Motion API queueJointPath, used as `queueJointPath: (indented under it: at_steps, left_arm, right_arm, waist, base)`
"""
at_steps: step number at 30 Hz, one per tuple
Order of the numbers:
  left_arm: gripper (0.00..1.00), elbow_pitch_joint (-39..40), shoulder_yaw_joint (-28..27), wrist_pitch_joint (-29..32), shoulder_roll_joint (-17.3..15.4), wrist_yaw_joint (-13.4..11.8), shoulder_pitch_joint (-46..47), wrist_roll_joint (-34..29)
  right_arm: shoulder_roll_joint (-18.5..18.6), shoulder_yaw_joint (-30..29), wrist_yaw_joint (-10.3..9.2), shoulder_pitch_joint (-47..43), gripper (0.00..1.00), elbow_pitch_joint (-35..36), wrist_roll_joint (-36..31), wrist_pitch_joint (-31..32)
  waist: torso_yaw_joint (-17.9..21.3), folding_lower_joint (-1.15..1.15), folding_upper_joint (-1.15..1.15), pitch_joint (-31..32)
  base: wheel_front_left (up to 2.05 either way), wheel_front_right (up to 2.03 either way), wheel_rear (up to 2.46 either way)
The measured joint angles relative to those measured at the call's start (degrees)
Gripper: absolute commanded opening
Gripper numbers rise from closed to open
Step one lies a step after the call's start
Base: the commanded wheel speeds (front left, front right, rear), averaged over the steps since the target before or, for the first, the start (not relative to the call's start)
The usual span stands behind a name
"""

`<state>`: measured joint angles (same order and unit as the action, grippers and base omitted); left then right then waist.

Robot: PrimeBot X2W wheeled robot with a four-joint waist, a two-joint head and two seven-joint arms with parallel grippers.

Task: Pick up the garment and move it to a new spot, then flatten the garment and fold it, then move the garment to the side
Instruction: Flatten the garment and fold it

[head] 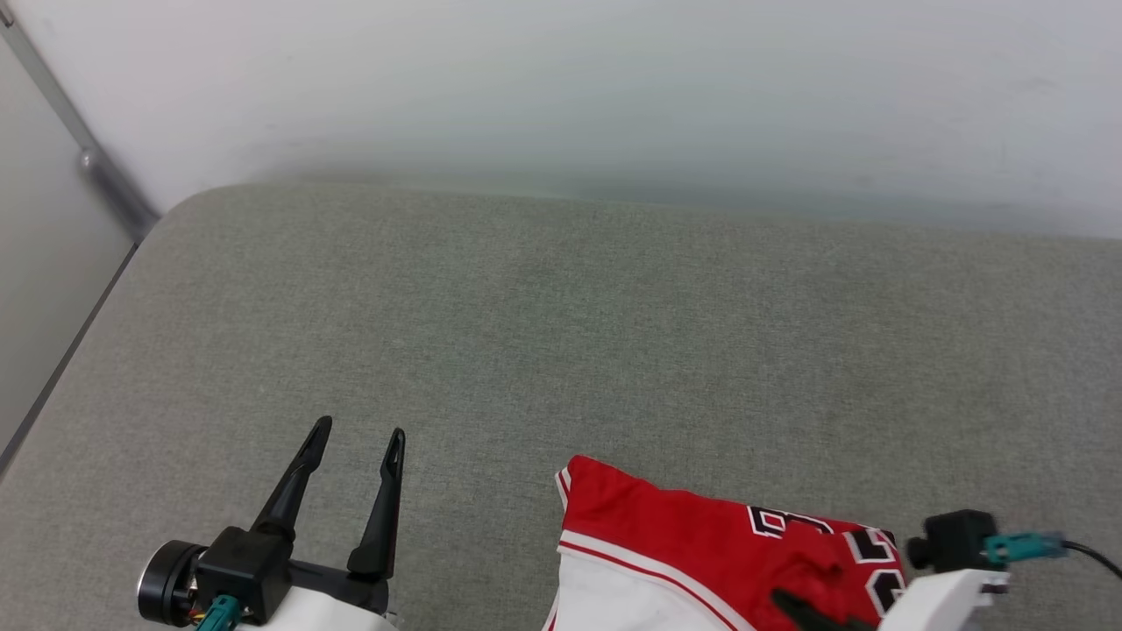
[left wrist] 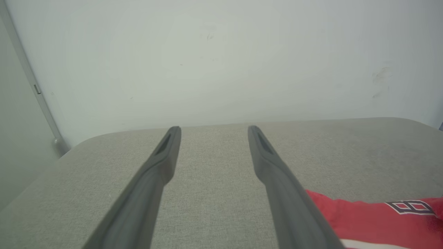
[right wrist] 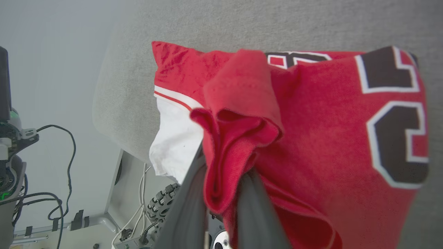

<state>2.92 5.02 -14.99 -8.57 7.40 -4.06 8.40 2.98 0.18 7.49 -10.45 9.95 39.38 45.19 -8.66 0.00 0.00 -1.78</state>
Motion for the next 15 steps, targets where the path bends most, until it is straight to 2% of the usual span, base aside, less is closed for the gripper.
queueJointPath:
  at_steps: [6, 15]
  left_arm:
    - [1.00, -0.4, 0.3, 0.0, 0.1, 0.0, 0.6, 0.0]
    - [1.00, -0.4, 1.1, 0.0, 0.3, 0.0, 1.3, -0.1]
  right_arm:
    - [-0.1, 8.2, 0.01, 4.1, 0.00, -4.4, 4.7, -1.7]
    - [-0.1, 13.2, 0.00, 11.6, 0.00, -14.1, 5.5, -6.7]
  waist:
    - [-0.9, 0.00, 0.00, -0.6]
    - [-3.0, 0.00, 0.00, -1.2]
  base:
    - [0.00, 0.00, 0.00]
    - [0.00, 0.00, 0.00]
